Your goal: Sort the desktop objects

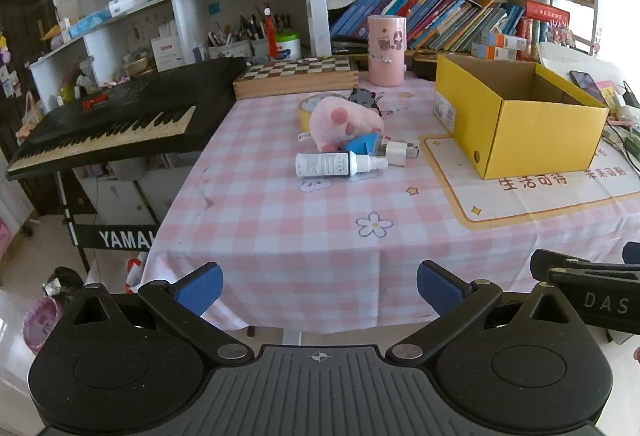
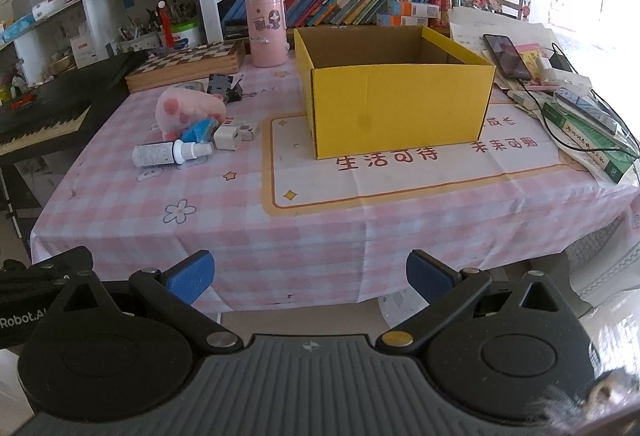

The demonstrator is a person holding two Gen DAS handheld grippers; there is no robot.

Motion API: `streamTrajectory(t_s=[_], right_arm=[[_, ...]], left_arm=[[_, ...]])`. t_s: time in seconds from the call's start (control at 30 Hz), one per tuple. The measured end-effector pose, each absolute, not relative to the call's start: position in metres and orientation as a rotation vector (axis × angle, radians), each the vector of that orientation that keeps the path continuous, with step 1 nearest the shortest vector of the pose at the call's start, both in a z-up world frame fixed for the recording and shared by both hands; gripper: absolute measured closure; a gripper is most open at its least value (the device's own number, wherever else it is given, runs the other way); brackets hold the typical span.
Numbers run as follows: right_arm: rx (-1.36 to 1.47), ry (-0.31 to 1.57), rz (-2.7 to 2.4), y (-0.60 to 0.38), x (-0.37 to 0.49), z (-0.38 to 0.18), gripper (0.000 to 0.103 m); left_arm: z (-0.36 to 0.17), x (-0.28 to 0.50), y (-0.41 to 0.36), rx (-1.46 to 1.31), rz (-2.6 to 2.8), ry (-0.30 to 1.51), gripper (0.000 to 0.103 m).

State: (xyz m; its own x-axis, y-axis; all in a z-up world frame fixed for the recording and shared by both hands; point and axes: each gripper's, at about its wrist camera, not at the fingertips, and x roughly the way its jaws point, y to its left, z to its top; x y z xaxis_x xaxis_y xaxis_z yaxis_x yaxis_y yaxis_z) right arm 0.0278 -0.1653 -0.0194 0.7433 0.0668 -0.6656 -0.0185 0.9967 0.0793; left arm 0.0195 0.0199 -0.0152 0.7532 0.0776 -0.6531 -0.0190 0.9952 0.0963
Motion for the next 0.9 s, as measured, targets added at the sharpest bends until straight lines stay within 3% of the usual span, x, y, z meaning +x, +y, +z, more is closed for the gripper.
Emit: streamTrajectory(t_s=[0.9], right_arm=[[0.032, 0.737, 0.072, -0.147, 0.031, -0.02, 0.002]], left_arm=[[-0.016, 0.017, 0.033, 0.063, 0.05, 0.719, 0.0]])
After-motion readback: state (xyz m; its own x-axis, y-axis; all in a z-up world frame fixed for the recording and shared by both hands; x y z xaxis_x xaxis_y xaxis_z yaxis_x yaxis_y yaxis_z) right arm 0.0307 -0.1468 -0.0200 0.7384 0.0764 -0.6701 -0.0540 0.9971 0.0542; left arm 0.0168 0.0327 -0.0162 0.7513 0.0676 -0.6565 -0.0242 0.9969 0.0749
